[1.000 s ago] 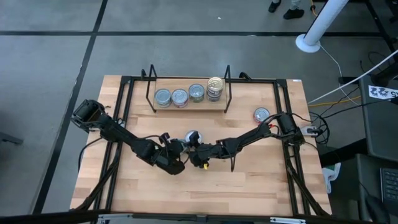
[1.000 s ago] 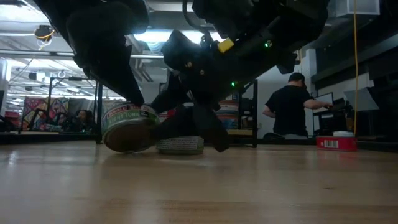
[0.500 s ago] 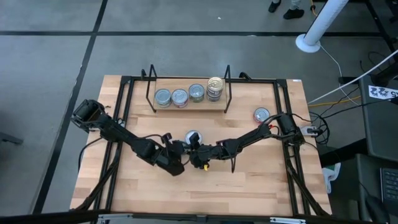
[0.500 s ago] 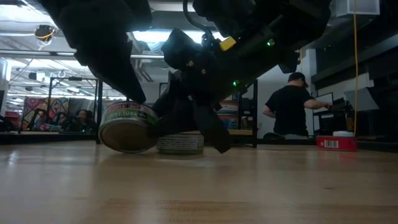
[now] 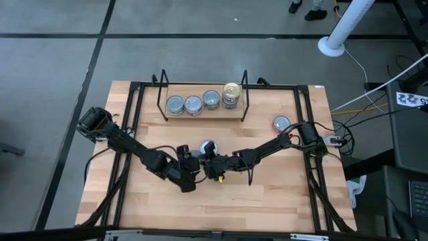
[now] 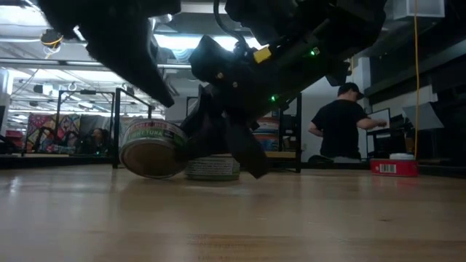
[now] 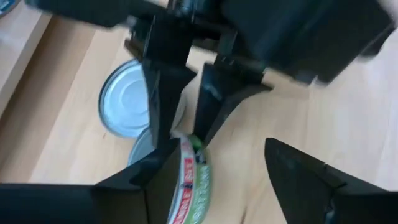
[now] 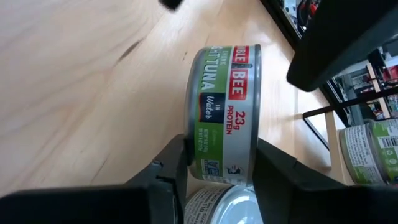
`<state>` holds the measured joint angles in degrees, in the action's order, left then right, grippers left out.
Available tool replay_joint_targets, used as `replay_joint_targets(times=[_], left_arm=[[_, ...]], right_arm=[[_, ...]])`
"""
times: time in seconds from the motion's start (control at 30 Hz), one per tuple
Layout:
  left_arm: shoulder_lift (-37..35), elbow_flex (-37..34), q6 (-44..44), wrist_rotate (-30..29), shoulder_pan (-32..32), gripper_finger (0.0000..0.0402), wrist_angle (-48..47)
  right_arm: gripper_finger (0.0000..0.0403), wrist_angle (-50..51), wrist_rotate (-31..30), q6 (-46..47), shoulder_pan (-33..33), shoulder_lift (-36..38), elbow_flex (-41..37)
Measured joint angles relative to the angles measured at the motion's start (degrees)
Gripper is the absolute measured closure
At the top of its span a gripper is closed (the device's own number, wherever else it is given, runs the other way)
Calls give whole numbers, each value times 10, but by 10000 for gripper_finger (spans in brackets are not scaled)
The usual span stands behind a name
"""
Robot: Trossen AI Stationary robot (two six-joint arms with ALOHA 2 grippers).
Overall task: Stack canned seafood by type on shelf
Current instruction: Stack the green-white tuna can on top of the green-white tuna can on the shelf
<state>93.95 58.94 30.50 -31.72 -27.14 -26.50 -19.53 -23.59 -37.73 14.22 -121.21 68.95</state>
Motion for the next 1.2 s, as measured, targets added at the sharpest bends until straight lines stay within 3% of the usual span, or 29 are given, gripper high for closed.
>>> replay_joint_targets(times=[0.23,0.53,0.87,1.0,1.2], left_arm=[[0,0,-44,1,0,148,-58],[0,0,-90,0,0,147,-80],[0,0,-85,-7,0,149,-128],[0,0,-86,-8,0,173,-137],[7,0,-96,-9,6,244,-137]], right_arm=[[277,1,0,51,0,0,4],[278,5,2,116,0,0,26],[278,7,2,141,0,0,34],[273,9,2,141,0,0,34],[268,11,4,141,0,0,34]])
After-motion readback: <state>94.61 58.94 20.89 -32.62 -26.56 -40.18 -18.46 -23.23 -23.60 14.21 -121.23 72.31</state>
